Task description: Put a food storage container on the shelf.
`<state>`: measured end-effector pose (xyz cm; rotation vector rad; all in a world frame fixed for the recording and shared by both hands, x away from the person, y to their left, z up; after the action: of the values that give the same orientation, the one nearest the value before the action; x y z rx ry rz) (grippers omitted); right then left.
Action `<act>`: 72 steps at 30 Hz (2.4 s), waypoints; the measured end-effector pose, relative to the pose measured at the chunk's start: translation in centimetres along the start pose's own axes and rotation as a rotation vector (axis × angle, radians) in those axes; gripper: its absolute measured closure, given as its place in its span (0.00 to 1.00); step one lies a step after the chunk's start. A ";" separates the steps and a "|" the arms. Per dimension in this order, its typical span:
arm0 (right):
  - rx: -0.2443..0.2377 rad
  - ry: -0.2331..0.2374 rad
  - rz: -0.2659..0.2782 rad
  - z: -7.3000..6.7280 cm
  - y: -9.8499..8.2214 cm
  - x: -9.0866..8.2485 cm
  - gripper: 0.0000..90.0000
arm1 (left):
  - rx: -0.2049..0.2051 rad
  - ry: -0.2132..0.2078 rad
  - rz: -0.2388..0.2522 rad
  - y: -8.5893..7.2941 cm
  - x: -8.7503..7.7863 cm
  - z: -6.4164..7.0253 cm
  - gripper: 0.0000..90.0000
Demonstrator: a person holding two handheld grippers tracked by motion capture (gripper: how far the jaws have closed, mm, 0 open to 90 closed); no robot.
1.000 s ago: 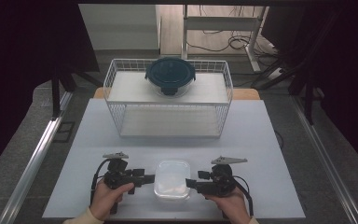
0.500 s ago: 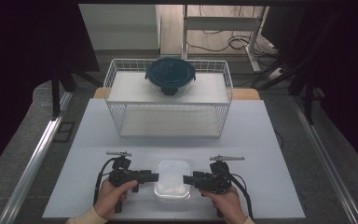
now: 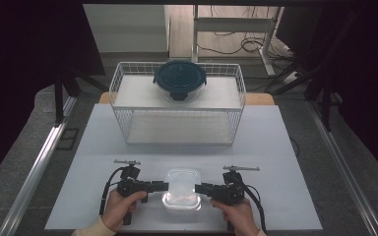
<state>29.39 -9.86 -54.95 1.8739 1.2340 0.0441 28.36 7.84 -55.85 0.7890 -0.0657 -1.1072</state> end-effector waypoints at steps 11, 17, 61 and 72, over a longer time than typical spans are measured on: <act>-0.053 -0.004 0.036 -1.0 -0.1 -1.0 0.78 | 0.025 -0.009 0.034 -0.2 -1.0 1.0 0.80; -0.091 -0.003 0.056 -1.4 0.0 -1.3 0.81 | 0.051 -0.010 0.052 -0.1 -1.5 1.5 0.83; -0.233 0.048 0.128 -3.1 2.4 -2.1 0.88 | 0.187 -0.009 0.125 2.2 -2.7 3.5 0.88; -0.306 0.061 0.187 -5.2 6.4 -3.2 0.88 | 0.273 -0.021 0.172 6.0 -3.5 6.1 0.88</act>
<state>30.04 -9.86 -46.12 1.7214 1.0240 0.3737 28.79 8.67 -46.66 0.9960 -0.3029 -0.9535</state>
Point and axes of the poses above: each handheld gripper's, and its own axes: x roughly forward along the jaws, y roughly out of its top, z roughly to its right, the point moved 9 cm from there along x, roughly forward along the jaws, and after that the axes turned 15 degrees about z, right-handed, at the moved point
